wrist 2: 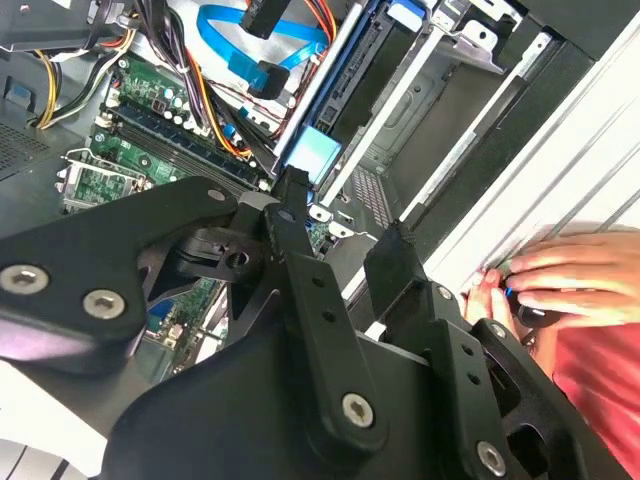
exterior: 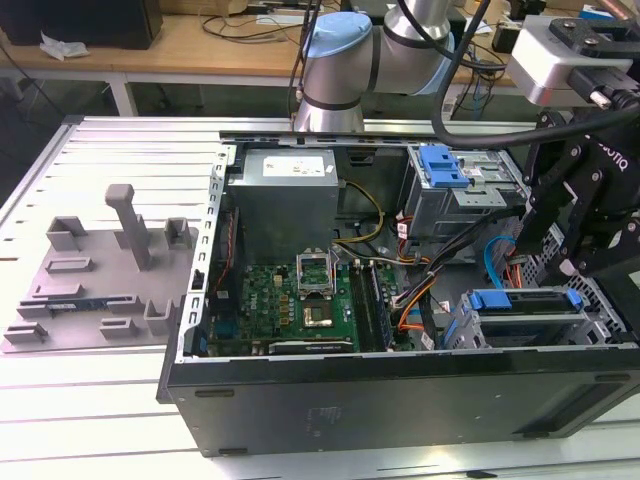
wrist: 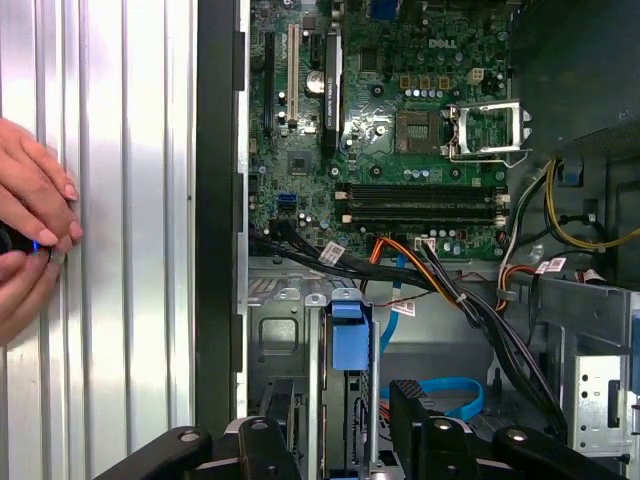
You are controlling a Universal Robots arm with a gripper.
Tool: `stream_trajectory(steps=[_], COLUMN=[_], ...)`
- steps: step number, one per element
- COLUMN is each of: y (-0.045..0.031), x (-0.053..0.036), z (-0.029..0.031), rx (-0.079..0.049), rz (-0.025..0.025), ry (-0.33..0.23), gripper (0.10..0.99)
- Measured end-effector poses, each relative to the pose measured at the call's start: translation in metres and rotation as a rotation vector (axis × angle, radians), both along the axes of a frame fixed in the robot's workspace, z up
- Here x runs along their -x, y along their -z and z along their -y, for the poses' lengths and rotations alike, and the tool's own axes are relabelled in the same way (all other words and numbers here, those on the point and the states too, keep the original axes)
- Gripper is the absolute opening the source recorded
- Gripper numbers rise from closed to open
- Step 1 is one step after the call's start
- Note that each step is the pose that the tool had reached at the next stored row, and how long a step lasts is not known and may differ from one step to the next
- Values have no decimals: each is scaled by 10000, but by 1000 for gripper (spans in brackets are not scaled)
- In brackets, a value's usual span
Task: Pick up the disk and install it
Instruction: 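Insert the first disk wire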
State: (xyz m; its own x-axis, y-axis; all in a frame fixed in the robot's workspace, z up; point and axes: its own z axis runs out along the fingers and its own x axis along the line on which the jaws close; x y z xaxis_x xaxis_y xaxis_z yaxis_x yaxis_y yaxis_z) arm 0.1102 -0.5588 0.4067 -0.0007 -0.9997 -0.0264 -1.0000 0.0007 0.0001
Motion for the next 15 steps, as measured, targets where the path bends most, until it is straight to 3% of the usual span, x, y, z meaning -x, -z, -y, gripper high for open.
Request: stream_trajectory(steps=[3, 4, 5, 6, 9, 11, 13, 15], y=[-2, -1, -1, 0, 0, -1, 0, 0], x=[0, -1, -1, 0, 0, -14, -92, -239], z=[-5, -56, -125, -203, -479, -633, -664, -667], rx=[15, 243, 590, 776, 946, 1139, 1136, 943], rz=[0, 0, 0, 0, 0, -1, 0, -3], ry=[0, -1, -1, 0, -1, -2, 2, 0], gripper=[506, 506, 506, 506, 506, 506, 506, 506])
